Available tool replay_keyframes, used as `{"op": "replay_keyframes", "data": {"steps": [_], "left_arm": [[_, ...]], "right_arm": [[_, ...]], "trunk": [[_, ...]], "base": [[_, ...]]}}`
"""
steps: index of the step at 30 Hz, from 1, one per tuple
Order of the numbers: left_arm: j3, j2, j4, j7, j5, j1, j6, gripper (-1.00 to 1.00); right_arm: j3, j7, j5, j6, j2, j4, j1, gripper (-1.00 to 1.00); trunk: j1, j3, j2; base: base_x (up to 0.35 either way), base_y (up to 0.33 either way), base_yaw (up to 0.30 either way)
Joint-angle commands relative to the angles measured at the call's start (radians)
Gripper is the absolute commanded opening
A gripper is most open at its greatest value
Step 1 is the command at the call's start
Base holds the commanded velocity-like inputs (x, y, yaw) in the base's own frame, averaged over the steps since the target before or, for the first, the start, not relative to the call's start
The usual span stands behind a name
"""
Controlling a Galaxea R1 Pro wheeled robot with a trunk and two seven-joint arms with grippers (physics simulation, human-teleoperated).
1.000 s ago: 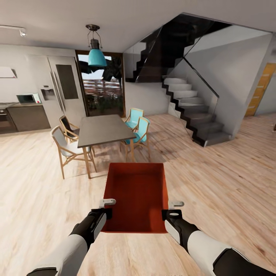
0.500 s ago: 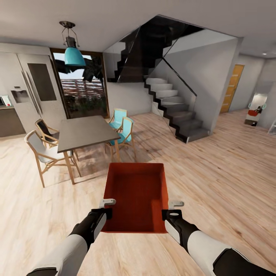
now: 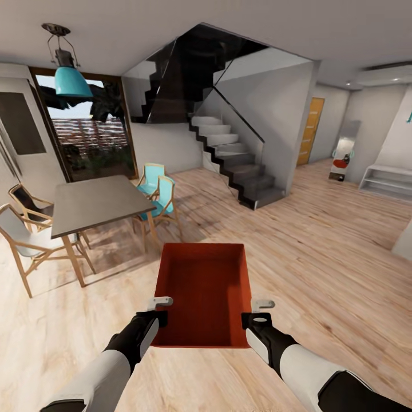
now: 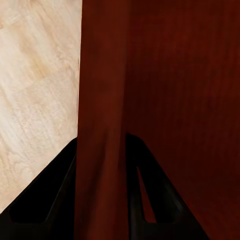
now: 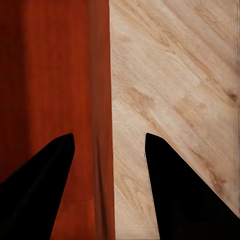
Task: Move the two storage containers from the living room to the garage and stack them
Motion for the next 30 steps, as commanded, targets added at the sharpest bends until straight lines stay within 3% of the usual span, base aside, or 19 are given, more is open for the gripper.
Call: {"op": "replay_keyframes", "data": {"steps": [1,30], "left_arm": [[0.008,0.005,-0.001,0.005,-0.030,0.001,0.011,-1.00],[0.008,0.005,-0.001,0.005,-0.030,0.001,0.011,-1.00]], "right_arm": [[-0.029,-0.001,0.016,0.000,-0.001,-0.028,-0.002,-1.00],[-0.029,-0.001,0.016,0.000,0.000,-0.028,-0.002,-1.00]], "trunk": [[0.001,-0.002,-0.002],[0.001,-0.002,-0.002]], "base": [[0.000,0.000,-0.288],[0.000,0.000,-0.288]]}}
